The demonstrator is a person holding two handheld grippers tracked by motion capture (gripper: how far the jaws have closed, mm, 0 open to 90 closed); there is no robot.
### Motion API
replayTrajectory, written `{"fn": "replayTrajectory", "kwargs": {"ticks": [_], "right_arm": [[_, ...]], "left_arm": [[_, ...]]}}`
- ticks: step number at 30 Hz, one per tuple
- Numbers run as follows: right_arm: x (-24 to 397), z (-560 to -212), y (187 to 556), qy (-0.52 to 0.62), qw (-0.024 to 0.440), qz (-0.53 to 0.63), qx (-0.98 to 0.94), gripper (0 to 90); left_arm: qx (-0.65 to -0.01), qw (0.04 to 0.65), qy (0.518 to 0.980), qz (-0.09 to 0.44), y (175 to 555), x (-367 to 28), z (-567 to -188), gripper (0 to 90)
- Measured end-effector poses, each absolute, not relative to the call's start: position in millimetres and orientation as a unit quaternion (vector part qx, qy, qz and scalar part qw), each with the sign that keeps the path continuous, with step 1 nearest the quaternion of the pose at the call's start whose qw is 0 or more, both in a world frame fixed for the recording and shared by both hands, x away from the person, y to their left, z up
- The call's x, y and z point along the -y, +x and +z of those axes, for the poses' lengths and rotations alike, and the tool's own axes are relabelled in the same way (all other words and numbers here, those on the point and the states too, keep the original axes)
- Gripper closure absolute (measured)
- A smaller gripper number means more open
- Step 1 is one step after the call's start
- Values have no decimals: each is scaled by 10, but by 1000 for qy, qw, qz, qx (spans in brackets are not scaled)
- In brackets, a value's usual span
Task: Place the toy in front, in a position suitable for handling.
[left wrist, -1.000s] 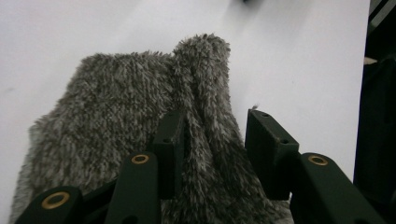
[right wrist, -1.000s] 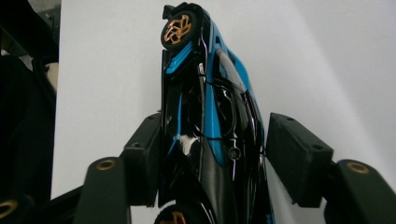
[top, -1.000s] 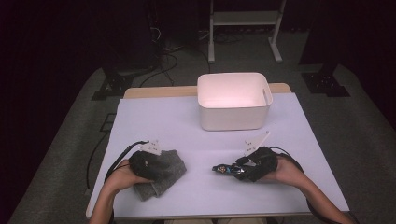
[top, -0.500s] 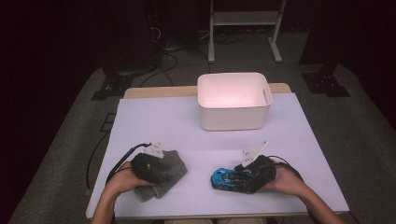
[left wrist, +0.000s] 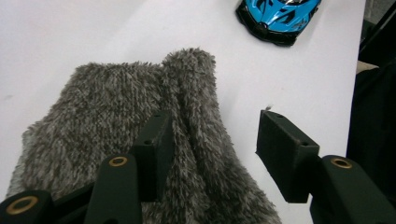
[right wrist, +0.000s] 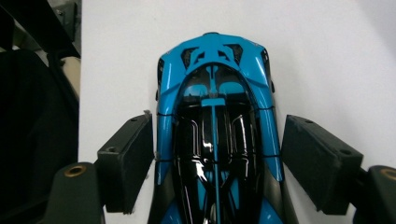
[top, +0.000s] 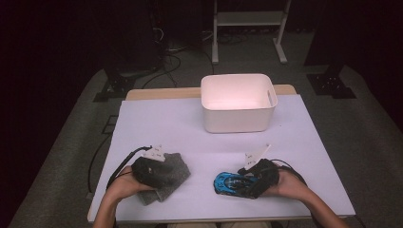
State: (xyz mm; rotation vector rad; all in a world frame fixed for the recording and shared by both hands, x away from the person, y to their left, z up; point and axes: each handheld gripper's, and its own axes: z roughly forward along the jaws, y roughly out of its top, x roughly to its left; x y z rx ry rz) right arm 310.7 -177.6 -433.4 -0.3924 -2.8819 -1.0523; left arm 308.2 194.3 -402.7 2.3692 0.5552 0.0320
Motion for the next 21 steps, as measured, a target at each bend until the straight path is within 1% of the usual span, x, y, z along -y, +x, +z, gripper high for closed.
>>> {"fn": "replayTrajectory", "kwargs": {"ticks": [9, 17, 21], "right_arm": [[1829, -4260, 3194, -134, 38, -356, 924, 222], [1889, -4139, 3311, -143, 33, -364, 920, 208], [1911, -4048, 3399, -146, 28, -364, 919, 204]], "left_arm": [[-213, 350, 912, 23, 3065, -1958, -4009, 415], [-217, 355, 909, 32, 3065, -1956, -4005, 350], [-225, 359, 905, 37, 3076, -1966, -3990, 294]]}}
